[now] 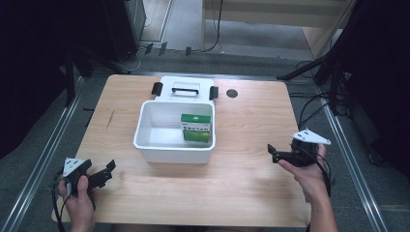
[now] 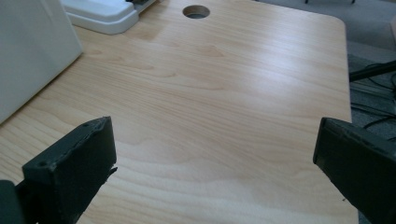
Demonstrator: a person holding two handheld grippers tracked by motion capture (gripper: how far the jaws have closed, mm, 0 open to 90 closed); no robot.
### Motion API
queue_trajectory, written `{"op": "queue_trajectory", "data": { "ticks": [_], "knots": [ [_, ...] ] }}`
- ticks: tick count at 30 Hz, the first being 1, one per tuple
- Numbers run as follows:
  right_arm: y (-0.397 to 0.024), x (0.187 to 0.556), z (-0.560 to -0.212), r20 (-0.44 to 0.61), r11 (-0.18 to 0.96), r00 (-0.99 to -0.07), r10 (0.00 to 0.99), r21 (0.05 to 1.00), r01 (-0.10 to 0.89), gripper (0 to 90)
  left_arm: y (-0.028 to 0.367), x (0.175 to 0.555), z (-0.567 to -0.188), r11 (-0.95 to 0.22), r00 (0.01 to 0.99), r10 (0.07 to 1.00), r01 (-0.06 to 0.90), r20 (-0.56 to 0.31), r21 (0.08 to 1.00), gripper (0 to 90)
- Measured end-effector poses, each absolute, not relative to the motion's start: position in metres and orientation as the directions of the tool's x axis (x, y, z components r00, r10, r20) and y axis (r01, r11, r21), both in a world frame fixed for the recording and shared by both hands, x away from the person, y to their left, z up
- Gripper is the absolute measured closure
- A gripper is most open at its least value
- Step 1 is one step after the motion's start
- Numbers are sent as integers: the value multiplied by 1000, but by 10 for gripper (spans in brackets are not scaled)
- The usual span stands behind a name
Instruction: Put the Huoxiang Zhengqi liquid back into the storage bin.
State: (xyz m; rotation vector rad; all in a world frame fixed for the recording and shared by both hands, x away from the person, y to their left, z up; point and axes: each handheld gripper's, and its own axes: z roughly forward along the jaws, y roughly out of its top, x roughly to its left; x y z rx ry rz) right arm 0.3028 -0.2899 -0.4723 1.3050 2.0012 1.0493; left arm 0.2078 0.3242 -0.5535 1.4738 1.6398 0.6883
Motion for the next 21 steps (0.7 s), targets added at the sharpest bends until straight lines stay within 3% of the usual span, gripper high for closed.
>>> {"op": "queue_trajectory", "data": {
  "ticks": [5, 21],
  "knots": [
    [-313, 277, -491, 35, 142, -345, 938, 869, 474, 0, 324, 208, -553, 167, 9, 979, 539, -204, 826, 96],
    [-346, 225, -540, 65, 74, -256, 964, 865, 497, 0, 323, 208, -553, 162, 5, 980, 546, -197, 822, 96]
  ]
}}
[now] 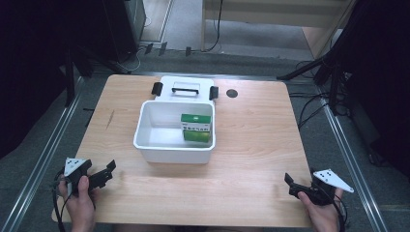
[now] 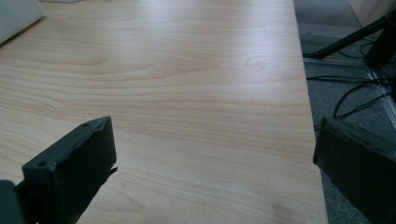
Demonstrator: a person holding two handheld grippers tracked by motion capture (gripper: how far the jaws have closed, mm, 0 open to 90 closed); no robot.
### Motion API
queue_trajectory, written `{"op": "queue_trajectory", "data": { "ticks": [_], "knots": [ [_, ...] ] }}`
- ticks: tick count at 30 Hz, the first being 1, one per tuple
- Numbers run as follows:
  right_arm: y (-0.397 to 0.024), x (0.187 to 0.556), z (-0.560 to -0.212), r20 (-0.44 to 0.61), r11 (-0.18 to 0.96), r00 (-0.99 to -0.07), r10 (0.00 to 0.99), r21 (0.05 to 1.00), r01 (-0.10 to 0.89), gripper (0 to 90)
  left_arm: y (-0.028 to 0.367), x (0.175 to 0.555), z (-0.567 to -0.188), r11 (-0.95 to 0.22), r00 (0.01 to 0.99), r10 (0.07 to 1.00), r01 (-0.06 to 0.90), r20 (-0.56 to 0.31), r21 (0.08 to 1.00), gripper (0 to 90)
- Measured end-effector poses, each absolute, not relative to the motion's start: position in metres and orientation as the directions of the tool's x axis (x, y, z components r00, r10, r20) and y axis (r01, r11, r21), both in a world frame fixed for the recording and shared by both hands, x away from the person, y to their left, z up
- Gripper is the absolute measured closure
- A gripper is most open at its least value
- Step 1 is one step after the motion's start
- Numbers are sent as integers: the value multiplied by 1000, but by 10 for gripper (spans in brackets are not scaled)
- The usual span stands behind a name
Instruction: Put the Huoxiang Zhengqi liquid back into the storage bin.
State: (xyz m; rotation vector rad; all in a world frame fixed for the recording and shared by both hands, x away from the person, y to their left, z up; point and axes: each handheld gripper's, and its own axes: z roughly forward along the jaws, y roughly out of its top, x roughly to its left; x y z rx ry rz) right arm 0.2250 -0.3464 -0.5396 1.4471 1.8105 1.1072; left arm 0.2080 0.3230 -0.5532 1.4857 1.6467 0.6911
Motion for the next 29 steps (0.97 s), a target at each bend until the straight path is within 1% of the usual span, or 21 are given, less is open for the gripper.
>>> {"op": "queue_trajectory", "data": {
  "ticks": [9, 14, 19, 29],
  "knots": [
    [-348, 219, -545, 80, 26, -212, 974, 890, 456, 0, 322, 210, -553, 155, 10, 981, 553, -193, 818, 96],
    [-350, 218, -545, 106, -1, -204, 973, 888, 459, 0, 322, 210, -553, 156, 8, 981, 554, -193, 818, 96],
    [-348, 219, -546, 93, 13, -205, 974, 885, 466, 0, 322, 210, -553, 154, 10, 981, 555, -191, 818, 96],
    [-350, 220, -546, 124, -7, -212, 969, 877, 480, 1, 322, 210, -553, 153, 10, 982, 556, -191, 817, 96]
  ]
}}
